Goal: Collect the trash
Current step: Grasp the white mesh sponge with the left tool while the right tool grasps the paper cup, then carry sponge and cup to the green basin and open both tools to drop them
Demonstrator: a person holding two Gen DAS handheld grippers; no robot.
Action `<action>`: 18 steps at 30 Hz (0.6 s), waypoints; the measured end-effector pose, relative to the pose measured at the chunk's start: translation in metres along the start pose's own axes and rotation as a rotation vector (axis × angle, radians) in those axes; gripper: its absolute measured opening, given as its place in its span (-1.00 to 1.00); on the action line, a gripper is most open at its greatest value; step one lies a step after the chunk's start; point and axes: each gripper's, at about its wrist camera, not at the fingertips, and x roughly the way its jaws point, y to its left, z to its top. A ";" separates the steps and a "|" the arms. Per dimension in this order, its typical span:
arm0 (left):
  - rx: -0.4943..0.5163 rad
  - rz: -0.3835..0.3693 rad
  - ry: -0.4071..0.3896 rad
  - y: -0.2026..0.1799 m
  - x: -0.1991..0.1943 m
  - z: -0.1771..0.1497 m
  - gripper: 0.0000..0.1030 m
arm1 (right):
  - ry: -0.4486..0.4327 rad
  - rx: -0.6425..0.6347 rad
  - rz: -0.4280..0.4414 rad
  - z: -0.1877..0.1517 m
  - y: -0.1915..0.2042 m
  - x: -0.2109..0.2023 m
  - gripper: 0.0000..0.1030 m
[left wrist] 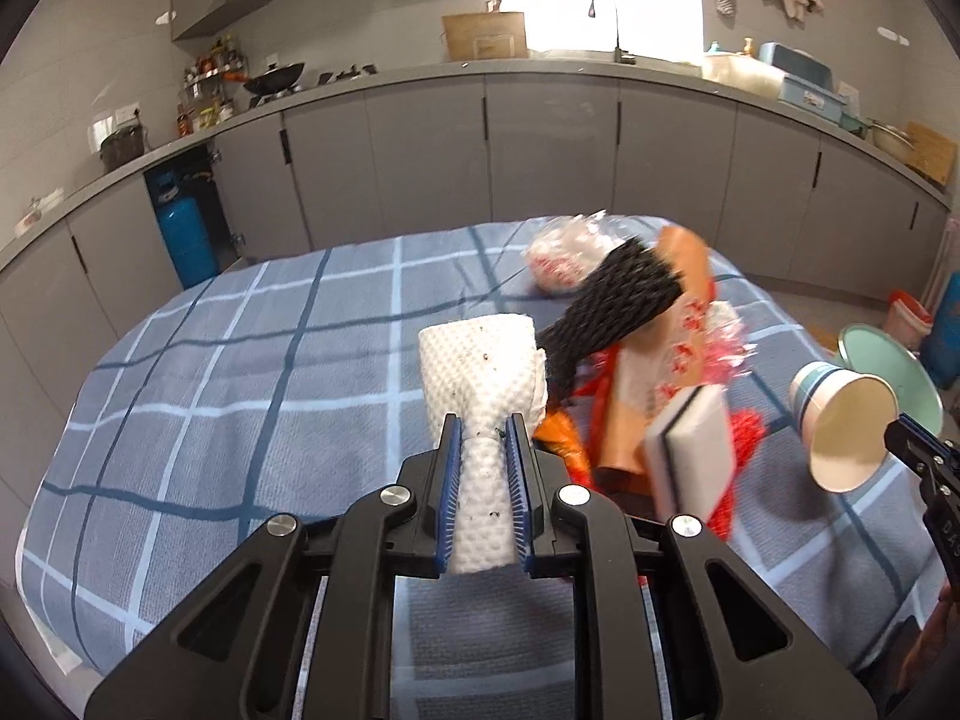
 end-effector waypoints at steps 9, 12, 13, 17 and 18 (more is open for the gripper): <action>0.096 -0.139 -0.101 -0.071 -0.024 0.041 -0.69 | -0.064 0.062 -0.059 0.022 -0.041 -0.020 -0.93; 0.135 -0.184 -0.126 -0.098 -0.026 0.052 -0.69 | -0.082 0.096 -0.089 0.028 -0.063 -0.024 -0.93; 0.147 -0.202 -0.129 -0.108 -0.026 0.056 -0.69 | -0.089 0.107 -0.106 0.030 -0.073 -0.025 -0.93; 0.191 -0.273 -0.131 -0.148 -0.022 0.066 -0.69 | -0.101 0.149 -0.151 0.032 -0.104 -0.026 -0.92; 0.201 -0.299 -0.122 -0.160 -0.019 0.069 -0.69 | -0.105 0.162 -0.163 0.033 -0.113 -0.027 -0.92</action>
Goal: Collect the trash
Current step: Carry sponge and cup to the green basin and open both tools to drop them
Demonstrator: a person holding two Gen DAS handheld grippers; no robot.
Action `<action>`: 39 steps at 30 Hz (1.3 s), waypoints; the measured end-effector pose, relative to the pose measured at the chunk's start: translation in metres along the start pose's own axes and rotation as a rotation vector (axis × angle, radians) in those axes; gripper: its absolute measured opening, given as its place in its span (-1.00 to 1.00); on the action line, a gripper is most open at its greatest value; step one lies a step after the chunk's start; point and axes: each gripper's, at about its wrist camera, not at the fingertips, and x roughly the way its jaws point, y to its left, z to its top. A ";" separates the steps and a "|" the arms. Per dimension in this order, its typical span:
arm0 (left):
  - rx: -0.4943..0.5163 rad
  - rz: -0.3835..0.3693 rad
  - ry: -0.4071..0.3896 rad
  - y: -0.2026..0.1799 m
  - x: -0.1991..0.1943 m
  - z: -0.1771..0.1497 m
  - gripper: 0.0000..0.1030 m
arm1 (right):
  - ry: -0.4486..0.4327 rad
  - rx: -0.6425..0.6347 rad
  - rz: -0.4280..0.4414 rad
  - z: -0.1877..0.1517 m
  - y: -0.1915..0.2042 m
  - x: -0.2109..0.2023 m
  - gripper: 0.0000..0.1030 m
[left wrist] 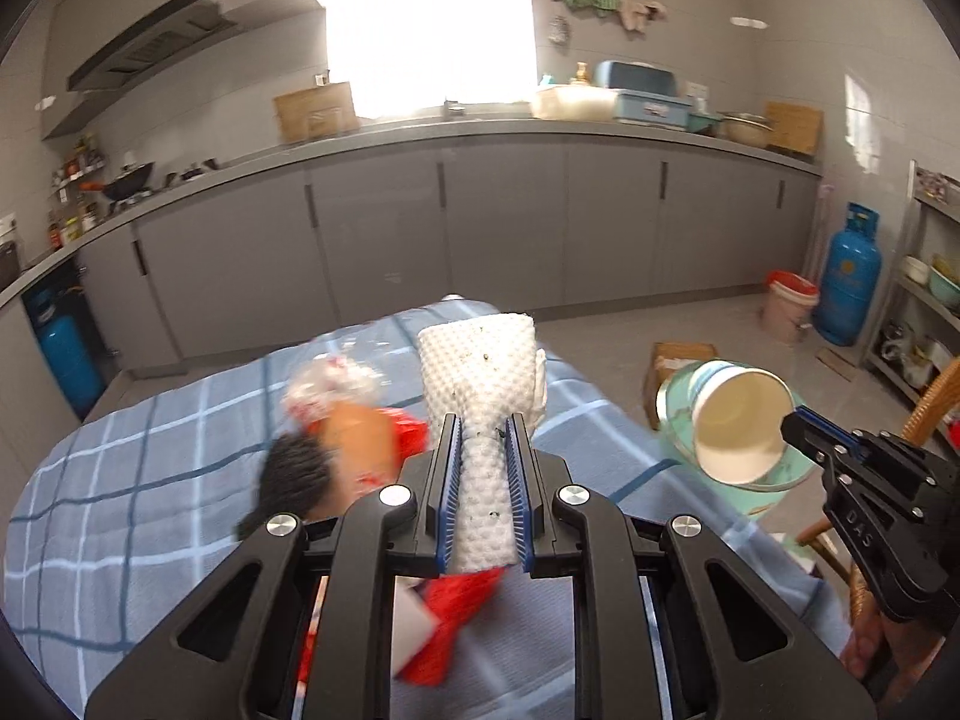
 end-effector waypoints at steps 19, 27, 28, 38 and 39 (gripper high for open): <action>0.114 -0.295 0.109 -0.139 0.112 0.023 -0.67 | 0.056 0.126 -0.119 0.005 -0.119 0.058 -0.92; 0.143 -0.292 0.158 -0.165 0.155 0.014 0.16 | 0.057 0.186 -0.174 -0.003 -0.148 0.073 -0.24; 0.137 -0.295 0.171 -0.163 0.158 0.011 0.16 | 0.055 0.191 -0.184 -0.004 -0.150 0.072 -0.23; 0.097 -0.236 0.131 -0.127 0.126 0.014 0.59 | 0.018 0.209 -0.184 0.000 -0.142 0.044 -0.17; 0.100 -0.214 0.112 -0.120 0.116 0.014 0.60 | 0.012 0.207 -0.176 0.002 -0.137 0.041 -0.15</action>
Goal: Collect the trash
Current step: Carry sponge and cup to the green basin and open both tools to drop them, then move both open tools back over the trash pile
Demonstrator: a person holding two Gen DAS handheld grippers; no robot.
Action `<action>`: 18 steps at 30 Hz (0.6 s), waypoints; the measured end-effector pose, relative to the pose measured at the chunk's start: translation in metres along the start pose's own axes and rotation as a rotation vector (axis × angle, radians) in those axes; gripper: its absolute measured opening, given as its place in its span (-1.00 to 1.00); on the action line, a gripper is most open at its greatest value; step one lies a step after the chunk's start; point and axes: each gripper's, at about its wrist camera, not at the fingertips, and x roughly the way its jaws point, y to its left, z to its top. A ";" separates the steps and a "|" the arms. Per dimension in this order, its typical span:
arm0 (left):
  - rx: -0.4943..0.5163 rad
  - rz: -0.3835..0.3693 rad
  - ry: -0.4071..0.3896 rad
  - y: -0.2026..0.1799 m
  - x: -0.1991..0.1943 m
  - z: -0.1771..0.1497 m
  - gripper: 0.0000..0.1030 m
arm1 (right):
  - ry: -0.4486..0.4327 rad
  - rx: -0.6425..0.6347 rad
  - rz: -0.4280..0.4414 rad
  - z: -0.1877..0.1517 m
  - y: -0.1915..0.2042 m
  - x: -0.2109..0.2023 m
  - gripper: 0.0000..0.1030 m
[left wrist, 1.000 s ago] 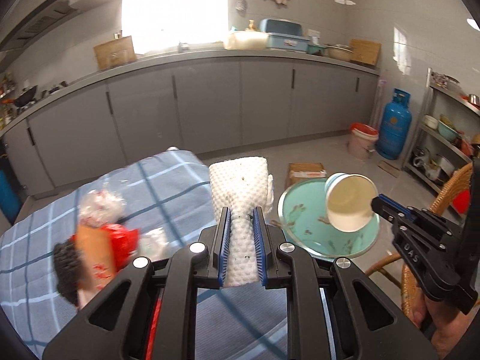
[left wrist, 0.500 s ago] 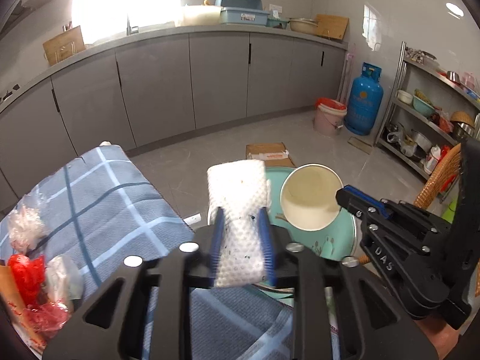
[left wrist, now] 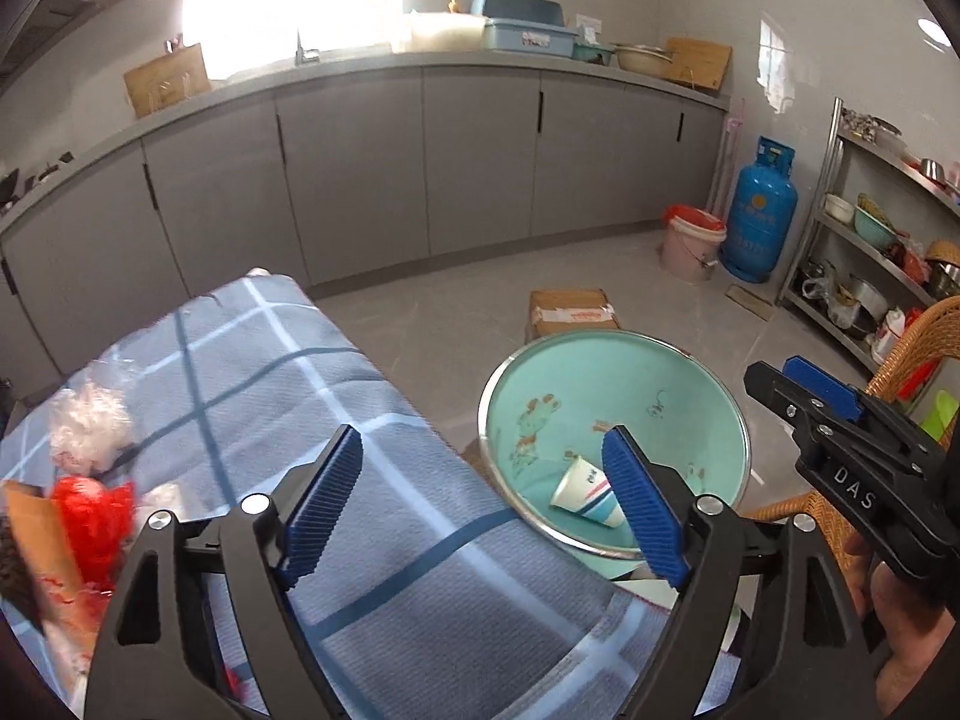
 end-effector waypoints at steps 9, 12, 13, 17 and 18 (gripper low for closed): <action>-0.029 0.128 -0.053 0.042 -0.063 -0.017 0.69 | -0.005 -0.056 0.107 -0.006 0.057 -0.025 -0.07; -0.034 0.168 -0.066 0.055 -0.079 -0.026 0.70 | 0.002 -0.083 0.137 -0.011 0.078 -0.031 -0.04; -0.040 0.181 -0.069 0.062 -0.086 -0.031 0.70 | 0.006 -0.089 0.150 -0.013 0.085 -0.033 -0.03; -0.064 0.253 -0.067 0.092 -0.107 -0.052 0.72 | 0.020 -0.116 0.206 -0.023 0.114 -0.038 0.00; -0.065 0.277 -0.066 0.098 -0.111 -0.056 0.72 | 0.022 -0.130 0.221 -0.026 0.122 -0.040 0.01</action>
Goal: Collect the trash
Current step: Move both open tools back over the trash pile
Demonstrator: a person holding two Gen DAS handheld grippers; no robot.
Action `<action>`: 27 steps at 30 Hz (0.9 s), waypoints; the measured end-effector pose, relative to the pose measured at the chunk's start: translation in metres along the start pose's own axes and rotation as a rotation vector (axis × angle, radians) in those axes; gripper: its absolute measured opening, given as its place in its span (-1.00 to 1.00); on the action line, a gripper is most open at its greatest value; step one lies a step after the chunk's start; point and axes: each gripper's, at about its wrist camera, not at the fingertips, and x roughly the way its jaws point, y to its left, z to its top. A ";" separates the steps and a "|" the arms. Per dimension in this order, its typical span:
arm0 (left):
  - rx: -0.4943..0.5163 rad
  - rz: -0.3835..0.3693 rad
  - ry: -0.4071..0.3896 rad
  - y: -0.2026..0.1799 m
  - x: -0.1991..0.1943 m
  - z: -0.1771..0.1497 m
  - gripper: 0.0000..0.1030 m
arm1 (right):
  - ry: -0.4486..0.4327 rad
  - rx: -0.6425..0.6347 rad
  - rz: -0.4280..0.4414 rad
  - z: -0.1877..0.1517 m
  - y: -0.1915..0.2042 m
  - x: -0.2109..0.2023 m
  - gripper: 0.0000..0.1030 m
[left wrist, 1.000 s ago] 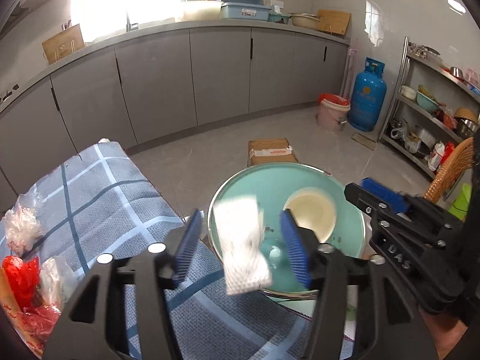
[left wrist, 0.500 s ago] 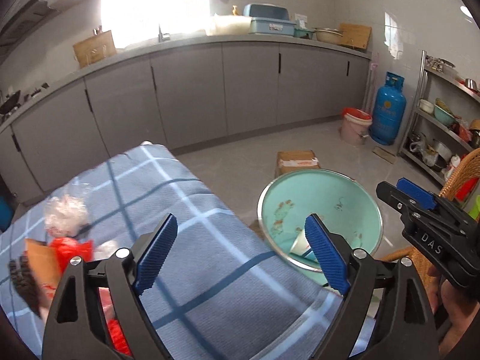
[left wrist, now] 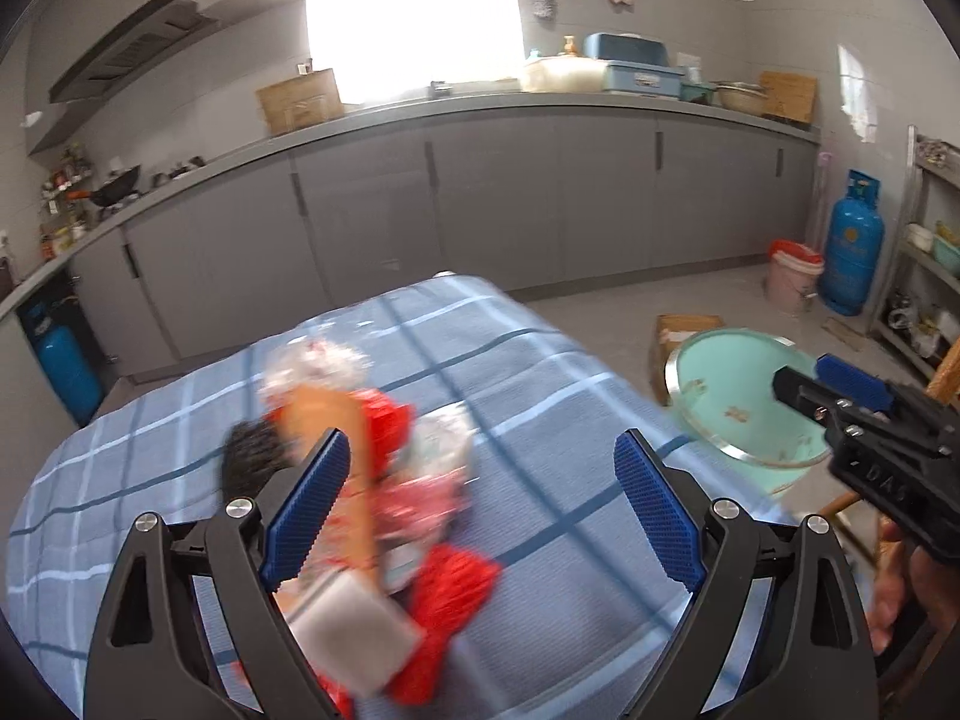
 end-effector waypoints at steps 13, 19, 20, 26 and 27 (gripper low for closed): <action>-0.103 0.265 0.110 0.117 -0.019 -0.069 0.76 | 0.053 -0.146 0.159 -0.021 0.100 0.006 0.09; -0.167 0.250 0.191 0.133 -0.013 -0.104 0.76 | 0.056 -0.204 0.207 -0.030 0.135 0.000 0.24; -0.181 0.239 0.210 0.134 -0.010 -0.110 0.76 | 0.058 -0.213 0.214 -0.032 0.140 0.000 0.25; -0.230 0.194 0.215 0.134 -0.001 -0.120 0.73 | 0.061 -0.265 0.256 -0.043 0.165 -0.005 0.33; -0.236 0.184 0.224 0.135 0.001 -0.121 0.72 | 0.057 -0.272 0.257 -0.044 0.167 -0.007 0.35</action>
